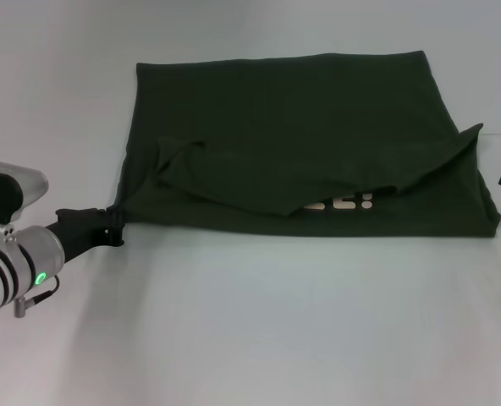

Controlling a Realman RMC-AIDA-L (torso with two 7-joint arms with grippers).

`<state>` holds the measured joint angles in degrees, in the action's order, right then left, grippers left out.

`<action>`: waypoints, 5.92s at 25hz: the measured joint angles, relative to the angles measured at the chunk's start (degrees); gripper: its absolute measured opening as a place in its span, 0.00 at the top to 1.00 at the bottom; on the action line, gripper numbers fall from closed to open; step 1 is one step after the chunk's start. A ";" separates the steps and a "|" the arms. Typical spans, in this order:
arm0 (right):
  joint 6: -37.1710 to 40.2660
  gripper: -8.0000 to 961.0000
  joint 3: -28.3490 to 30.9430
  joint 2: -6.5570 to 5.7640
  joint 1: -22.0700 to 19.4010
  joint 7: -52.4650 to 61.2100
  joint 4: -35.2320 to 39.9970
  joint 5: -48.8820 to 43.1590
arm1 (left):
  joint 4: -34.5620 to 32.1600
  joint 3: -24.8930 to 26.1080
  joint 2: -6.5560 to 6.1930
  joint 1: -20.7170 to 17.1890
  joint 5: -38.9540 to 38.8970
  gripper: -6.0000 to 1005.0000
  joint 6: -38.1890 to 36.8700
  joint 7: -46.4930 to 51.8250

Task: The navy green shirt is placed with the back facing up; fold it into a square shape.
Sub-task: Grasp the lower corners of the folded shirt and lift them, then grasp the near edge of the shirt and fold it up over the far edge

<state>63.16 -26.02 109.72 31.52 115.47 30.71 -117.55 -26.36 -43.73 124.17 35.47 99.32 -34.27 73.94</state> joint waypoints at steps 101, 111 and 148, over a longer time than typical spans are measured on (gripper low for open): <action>36.72 0.96 14.69 9.77 -26.49 -19.01 22.49 -0.67 | -16.43 18.55 0.18 -20.55 26.16 0.97 -69.32 18.89; 39.45 0.96 19.53 9.59 -26.43 -19.77 22.11 -0.46 | -16.35 20.19 -0.06 -19.61 26.67 0.97 -70.25 19.92; -13.05 0.96 -1.26 -0.45 7.65 -8.89 -0.72 -0.57 | -10.50 17.66 -0.85 10.18 22.61 0.97 -20.76 26.63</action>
<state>50.10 -27.28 109.27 39.18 106.58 29.99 -118.12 -36.86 -26.07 123.33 45.65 121.93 -55.03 100.56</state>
